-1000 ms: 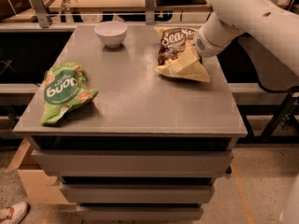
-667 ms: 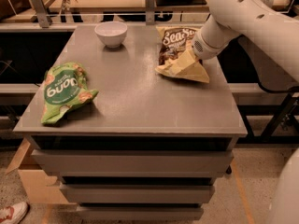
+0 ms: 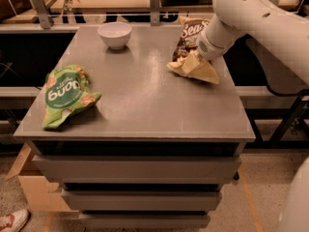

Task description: Move brown chip bag near green rice chip bag

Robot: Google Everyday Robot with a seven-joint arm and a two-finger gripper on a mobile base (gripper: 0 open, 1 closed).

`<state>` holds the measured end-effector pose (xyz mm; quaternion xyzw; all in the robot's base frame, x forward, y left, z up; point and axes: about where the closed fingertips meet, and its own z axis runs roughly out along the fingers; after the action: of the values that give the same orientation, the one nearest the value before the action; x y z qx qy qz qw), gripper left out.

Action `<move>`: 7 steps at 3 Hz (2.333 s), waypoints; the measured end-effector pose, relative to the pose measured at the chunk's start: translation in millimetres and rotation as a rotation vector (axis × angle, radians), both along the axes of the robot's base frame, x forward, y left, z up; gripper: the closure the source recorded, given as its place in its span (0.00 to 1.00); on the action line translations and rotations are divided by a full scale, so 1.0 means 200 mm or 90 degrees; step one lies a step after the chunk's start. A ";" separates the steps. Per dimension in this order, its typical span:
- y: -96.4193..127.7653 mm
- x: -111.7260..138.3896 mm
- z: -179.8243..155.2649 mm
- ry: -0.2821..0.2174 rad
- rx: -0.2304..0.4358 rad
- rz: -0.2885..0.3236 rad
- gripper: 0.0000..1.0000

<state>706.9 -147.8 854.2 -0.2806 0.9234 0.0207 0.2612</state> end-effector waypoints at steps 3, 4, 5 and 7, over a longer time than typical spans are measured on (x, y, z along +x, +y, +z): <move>0.17 -0.15 0.37 -0.146 -0.011 0.075 1.00; 0.26 -0.23 0.36 -0.146 -0.015 0.132 1.00; 0.42 -0.47 0.41 -0.160 0.003 0.231 1.00; 0.73 -0.95 0.26 -0.098 0.022 0.443 1.00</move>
Offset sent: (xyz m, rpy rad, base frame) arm -0.0587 0.0561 0.1319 -0.0021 -0.4001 0.2188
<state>517.2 -1.5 906.4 -0.5746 0.7496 0.1024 0.3122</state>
